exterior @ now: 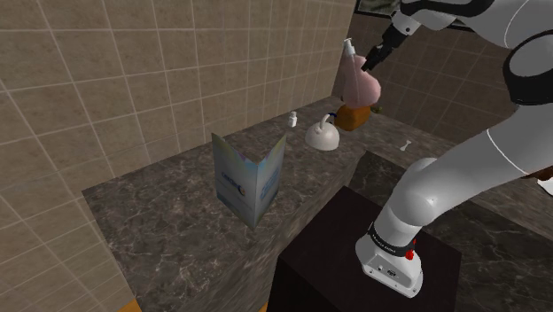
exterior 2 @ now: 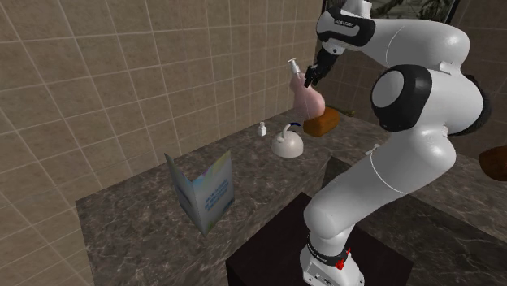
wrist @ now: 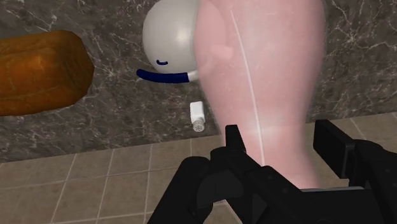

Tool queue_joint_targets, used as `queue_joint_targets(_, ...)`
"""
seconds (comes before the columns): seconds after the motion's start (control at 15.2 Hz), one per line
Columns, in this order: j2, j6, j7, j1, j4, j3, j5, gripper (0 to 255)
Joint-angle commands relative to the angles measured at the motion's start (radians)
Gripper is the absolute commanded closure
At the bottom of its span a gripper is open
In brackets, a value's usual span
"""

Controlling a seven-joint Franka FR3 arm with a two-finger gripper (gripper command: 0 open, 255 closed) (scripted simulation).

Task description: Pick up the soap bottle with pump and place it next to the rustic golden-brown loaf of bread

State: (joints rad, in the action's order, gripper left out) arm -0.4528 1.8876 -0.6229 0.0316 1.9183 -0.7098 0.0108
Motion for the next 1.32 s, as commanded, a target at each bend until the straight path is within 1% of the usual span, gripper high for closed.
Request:
queue_joint_targets(0.0, 0.038, 0.006, -0.057, -0.013, -0.028, -0.060, -0.022, 255)
queue_joint_targets(0.2, 0.126, 0.003, -0.159, -0.048, -0.095, -0.177, -0.084, 255)
queue_joint_targets(0.33, 0.202, -0.005, -0.238, -0.079, -0.148, -0.270, -0.149, 255)
queue_joint_targets(0.4, 0.249, -0.014, -0.283, -0.095, -0.178, -0.324, -0.192, 255)
queue_joint_targets(0.46, 0.305, -0.026, -0.334, -0.112, -0.209, -0.384, -0.248, 255)
queue_joint_targets(0.53, 0.376, -0.046, -0.395, -0.124, -0.244, -0.450, -0.321, 255)
queue_joint_targets(0.59, 0.468, -0.077, -0.468, -0.117, -0.283, -0.514, -0.420, 255)
queue_joint_targets(0.66, 0.572, -0.121, -0.542, -0.071, -0.326, -0.549, -0.529, 255)
queue_joint_targets(0.73, 0.657, -0.163, -0.598, 0.004, -0.370, -0.544, -0.617, 255)
queue_joint_targets(0.79, 0.721, -0.196, -0.635, 0.087, -0.414, -0.514, -0.678, 255)
queue_joint_targets(0.86, 0.774, -0.225, -0.663, 0.167, -0.459, -0.482, -0.725, 255)
queue_joint_targets(0.99, 0.868, -0.277, -0.701, 0.309, -0.555, -0.423, -0.805, 255)
queue_joint_targets(1.25, 1.042, -0.371, -0.728, 0.566, -0.788, -0.324, -0.935, 255)
